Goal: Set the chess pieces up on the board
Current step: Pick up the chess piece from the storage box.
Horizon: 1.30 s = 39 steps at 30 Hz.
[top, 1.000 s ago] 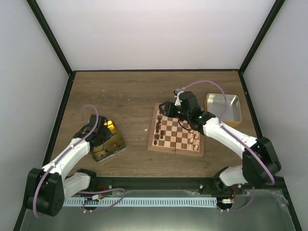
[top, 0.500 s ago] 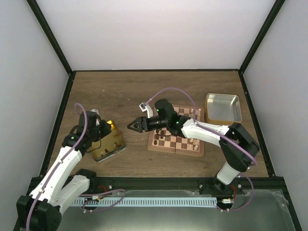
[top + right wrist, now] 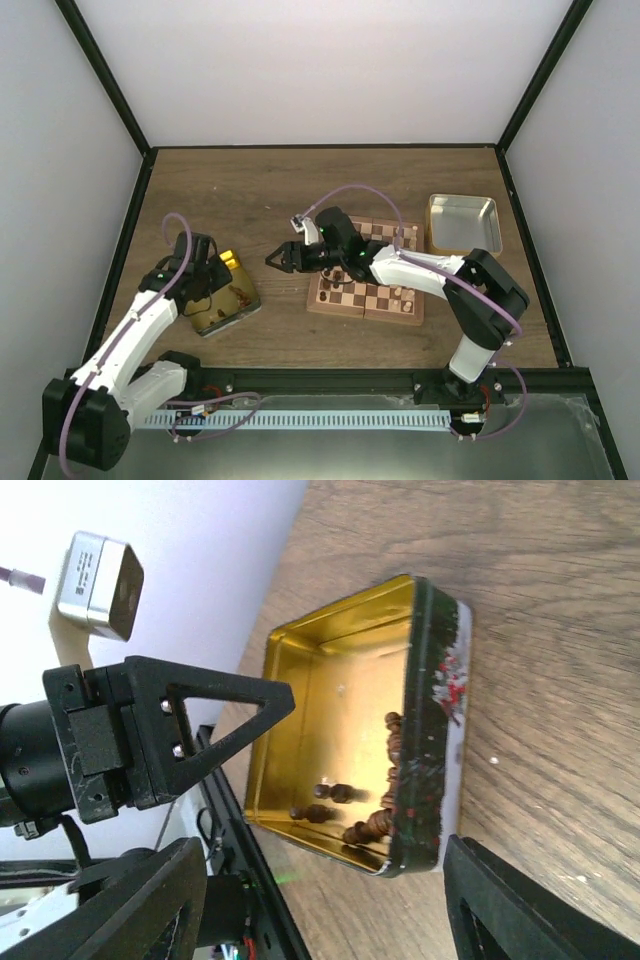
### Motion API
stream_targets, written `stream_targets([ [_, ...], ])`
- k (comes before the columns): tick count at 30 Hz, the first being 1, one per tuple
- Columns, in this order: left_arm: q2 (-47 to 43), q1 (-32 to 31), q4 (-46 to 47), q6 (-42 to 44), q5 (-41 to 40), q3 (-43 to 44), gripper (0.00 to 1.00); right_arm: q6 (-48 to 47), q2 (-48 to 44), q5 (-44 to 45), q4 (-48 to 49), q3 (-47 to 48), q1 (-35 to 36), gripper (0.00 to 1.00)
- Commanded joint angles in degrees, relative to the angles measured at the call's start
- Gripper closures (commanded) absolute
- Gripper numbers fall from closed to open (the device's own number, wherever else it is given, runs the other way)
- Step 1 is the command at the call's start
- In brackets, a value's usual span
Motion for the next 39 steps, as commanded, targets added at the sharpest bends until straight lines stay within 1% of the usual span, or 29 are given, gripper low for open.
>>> stream_targets([
  [1, 3.3, 0.3, -4.5, -4.3, -5.3, -1.5, 0.6, -1.5, -1.1, 4.8, -4.0, 1.9, 0.6, 0.34],
  [2, 4.8, 0.3, -4.1, -4.6, -4.3, -1.7, 0.58, -1.5, -1.4, 5.3, -4.3, 1.9, 0.7, 0.34],
  [9, 12.7, 0.5, 4.3, -6.3, 6.1, -3.2, 0.57, -2.5, -2.2, 7.4, -5.9, 2.3, 0.7, 0.35],
  [12, 15.1, 0.5, 5.4, -7.4, 6.3, -2.9, 0.57, -3.0, -2.9, 8.5, -6.5, 2.1, 0.8, 0.35],
  [16, 17.7, 0.5, 5.2, -9.2, 3.9, -2.8, 0.57, -3.4, -3.5, 9.7, -7.1, 1.9, 0.8, 0.35],
  [19, 20.0, 0.5, 5.1, -9.8, 1.3, -2.6, 0.61, -3.6, -3.8, 10.0, -7.2, 1.9, 0.8, 0.35],
  [25, 22.7, 0.5, 6.3, -9.9, -0.7, -1.1, 0.71, -4.2, -4.1, 10.3, -7.7, 1.9, 0.8, 0.36],
  [28, 23.2, 0.5, 5.8, -9.8, -2.9, -0.5, 0.8, -4.4, -4.3, 10.5, -7.9, 1.8, 0.8, 0.36],
  [31, 23.3, 0.6, 5.9, -9.3, -4.3, -0.5, 0.85, -4.4, -4.4, 10.5, -7.9, 1.8, 0.9, 0.36],
  [35, 22.0, 0.6, 6.3, -8.2, -5.3, -0.6, 0.93, -4.5, -4.2, 10.1, -7.6, 1.9, 0.8, 0.36],
  [39, 17.6, 0.6, 7.3, -7.7, -3.3, -0.9, 0.93, -4.8, -3.7, 7.5, -6.1, 1.8, 0.8, 0.35],
])
